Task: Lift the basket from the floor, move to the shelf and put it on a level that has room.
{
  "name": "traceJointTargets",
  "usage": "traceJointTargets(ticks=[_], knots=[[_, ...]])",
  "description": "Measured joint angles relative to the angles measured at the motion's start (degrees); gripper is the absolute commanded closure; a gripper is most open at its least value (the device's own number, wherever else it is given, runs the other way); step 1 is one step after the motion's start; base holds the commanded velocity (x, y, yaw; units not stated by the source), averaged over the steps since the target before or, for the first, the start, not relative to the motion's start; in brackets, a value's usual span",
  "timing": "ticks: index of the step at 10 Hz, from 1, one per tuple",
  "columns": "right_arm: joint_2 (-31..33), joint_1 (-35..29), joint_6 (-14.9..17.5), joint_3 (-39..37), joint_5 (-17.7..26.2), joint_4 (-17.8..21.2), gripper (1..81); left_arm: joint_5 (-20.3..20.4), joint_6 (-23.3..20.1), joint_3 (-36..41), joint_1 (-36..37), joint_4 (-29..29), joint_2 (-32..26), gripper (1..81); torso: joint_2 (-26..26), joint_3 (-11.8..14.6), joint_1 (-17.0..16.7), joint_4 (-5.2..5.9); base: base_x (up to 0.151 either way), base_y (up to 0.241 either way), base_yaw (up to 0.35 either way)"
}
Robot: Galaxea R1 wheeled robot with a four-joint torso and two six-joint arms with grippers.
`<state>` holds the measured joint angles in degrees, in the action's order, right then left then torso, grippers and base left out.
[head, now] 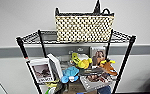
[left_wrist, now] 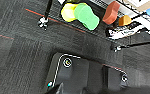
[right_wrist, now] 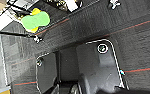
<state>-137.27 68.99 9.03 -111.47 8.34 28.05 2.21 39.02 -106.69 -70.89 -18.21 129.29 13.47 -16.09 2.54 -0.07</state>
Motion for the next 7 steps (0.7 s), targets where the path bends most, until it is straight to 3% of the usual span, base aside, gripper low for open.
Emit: traceJointTargets(ticks=[7], knots=[[-11.58, 5.0, 1.0, -11.26, -2.36, -1.84, 1.0, 1.93, 0.0, -9.73, -3.52, -2.45, 12.8, 1.0, 0.07, 0.06, -0.07, 0.0, 0.0, 0.0, 0.0]])
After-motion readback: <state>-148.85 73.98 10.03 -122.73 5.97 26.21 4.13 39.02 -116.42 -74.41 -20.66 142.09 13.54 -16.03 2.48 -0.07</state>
